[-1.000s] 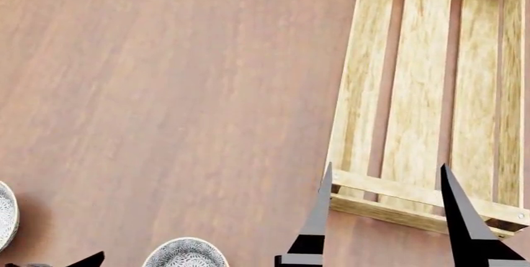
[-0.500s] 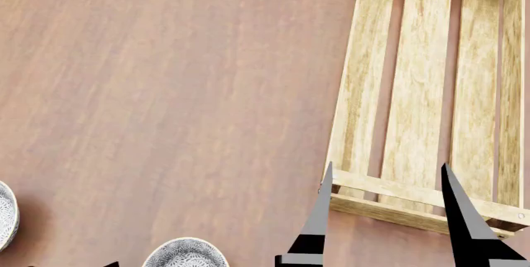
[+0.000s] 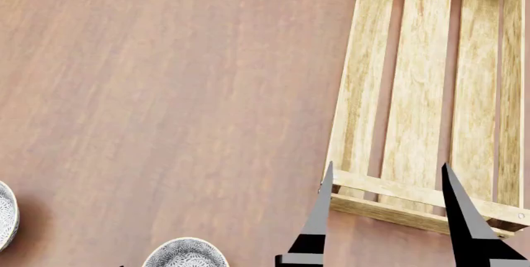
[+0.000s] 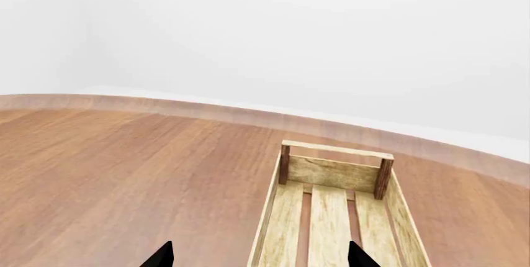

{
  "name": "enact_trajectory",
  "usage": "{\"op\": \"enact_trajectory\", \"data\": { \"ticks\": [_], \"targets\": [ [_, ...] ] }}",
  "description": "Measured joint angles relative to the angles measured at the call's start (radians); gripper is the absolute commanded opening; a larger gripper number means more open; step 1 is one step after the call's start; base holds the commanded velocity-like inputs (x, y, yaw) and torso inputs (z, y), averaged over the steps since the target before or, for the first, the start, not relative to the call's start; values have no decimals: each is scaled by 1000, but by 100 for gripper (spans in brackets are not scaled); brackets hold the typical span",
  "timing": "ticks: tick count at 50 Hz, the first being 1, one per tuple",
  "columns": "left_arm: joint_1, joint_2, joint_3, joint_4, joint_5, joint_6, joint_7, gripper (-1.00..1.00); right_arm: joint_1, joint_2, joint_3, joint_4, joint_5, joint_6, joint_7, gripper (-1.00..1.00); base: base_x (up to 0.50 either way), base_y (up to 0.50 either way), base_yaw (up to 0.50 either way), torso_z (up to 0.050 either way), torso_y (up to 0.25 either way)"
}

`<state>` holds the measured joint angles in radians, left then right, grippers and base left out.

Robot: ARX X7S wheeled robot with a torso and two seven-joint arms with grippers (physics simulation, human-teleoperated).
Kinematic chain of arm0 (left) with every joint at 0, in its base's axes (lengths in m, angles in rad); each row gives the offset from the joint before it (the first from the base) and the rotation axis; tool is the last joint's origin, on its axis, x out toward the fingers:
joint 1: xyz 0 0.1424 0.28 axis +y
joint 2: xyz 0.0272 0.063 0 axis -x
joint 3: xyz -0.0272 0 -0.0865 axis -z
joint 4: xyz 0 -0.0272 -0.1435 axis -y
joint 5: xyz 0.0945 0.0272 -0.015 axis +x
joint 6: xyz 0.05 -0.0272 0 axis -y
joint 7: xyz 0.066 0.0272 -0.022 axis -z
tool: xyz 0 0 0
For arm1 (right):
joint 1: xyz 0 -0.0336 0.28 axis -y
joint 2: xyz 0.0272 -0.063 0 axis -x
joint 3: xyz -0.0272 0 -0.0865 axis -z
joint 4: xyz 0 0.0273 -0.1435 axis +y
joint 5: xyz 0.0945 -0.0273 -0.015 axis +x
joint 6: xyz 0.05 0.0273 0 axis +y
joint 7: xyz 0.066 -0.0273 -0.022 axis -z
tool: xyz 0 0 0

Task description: Stack the right bowl on the left bowl and place them in the tray.

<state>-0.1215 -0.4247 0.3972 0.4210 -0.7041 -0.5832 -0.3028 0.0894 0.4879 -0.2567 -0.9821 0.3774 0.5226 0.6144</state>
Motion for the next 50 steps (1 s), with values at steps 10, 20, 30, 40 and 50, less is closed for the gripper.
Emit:
{"op": "enact_trajectory", "data": {
  "ticks": [10,20,30,40,50],
  "targets": [
    [-4,7,3,-21,8,7,3,-100,3,10,-6,1,7,-6,11,100,0,0,0,0,0],
    [-12,11,0,-35,22,11,3,-100,7,20,-12,2,14,-11,23,100,0,0,0,0,0],
    [-15,12,0,-43,22,19,8,-100,8,29,-20,4,19,-19,33,100,0,0,0,0,0],
    [-14,10,-3,-26,-3,13,4,-100,11,38,-26,6,24,-25,43,100,0,0,0,0,0],
    [-11,-1,-13,32,-49,-12,-19,-100,14,44,-33,10,30,-31,51,100,0,0,0,0,0]
  ]
}}
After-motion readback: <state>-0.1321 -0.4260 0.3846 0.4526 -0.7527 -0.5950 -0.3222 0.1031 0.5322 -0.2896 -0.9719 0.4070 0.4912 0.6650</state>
